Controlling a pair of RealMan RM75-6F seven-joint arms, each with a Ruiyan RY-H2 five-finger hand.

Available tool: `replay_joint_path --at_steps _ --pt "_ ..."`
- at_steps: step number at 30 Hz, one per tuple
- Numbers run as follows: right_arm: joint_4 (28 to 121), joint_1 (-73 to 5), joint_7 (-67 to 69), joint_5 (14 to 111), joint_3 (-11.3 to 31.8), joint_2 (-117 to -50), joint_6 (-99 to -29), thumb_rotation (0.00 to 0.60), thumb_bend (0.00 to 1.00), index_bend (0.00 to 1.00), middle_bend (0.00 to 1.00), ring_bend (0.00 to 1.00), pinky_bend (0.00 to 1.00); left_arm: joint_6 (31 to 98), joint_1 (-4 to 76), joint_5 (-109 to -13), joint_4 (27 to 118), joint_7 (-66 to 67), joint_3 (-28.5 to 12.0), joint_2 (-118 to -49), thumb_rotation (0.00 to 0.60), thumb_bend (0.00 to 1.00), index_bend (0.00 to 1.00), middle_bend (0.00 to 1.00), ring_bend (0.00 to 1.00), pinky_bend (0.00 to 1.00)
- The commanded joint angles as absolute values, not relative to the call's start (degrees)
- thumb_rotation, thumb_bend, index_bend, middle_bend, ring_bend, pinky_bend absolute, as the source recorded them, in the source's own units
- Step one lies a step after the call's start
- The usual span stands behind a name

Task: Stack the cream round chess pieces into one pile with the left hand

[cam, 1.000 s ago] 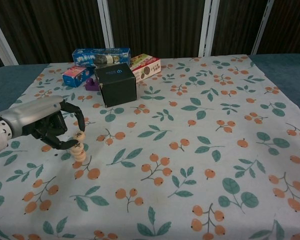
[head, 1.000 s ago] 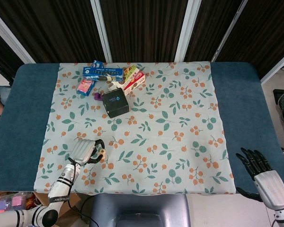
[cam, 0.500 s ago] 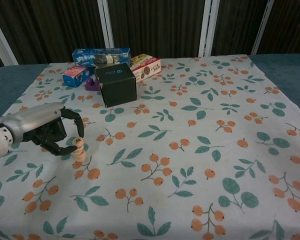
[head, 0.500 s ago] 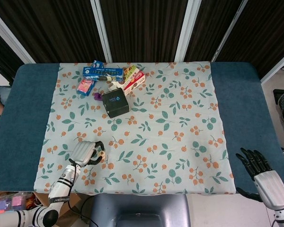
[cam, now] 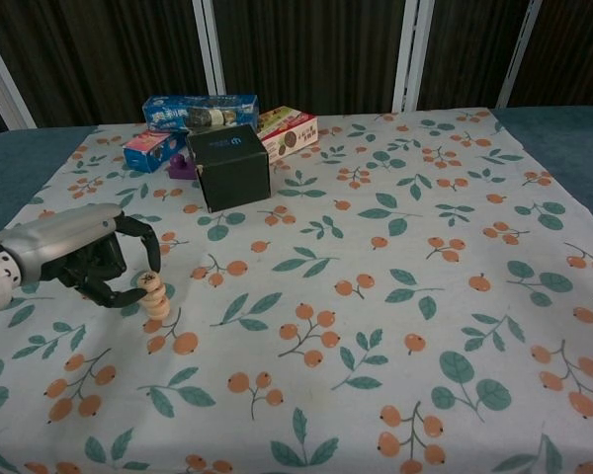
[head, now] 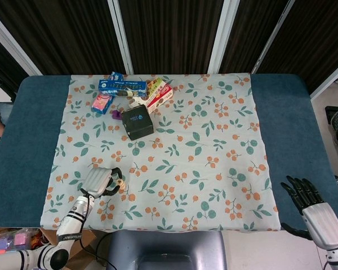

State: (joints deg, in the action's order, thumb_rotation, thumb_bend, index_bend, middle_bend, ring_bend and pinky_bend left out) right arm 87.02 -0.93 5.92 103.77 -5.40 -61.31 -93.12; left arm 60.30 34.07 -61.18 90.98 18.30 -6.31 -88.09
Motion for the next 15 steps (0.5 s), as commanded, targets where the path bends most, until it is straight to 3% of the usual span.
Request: replay_joint_path --at_steps 1,15 --pt "87.06 -0.94 5.84 103.78 -5.39 -61.34 -93.11 0.600 0.14 0.00 0.00 0.00 0.00 60.27 34.04 -61.28 91.04 18.30 -6.28 -88.04 0.600 0.37 0.46 1.00 1.00 1.00" --pt "86.99 -0.87 5.85 103.79 -5.34 -61.41 -93.31 0.600 0.14 0.00 0.00 0.00 0.00 61.22 33.49 -62.80 92.91 17.90 -6.37 -86.73 0.600 0.37 0.38 1.00 1.00 1.00"
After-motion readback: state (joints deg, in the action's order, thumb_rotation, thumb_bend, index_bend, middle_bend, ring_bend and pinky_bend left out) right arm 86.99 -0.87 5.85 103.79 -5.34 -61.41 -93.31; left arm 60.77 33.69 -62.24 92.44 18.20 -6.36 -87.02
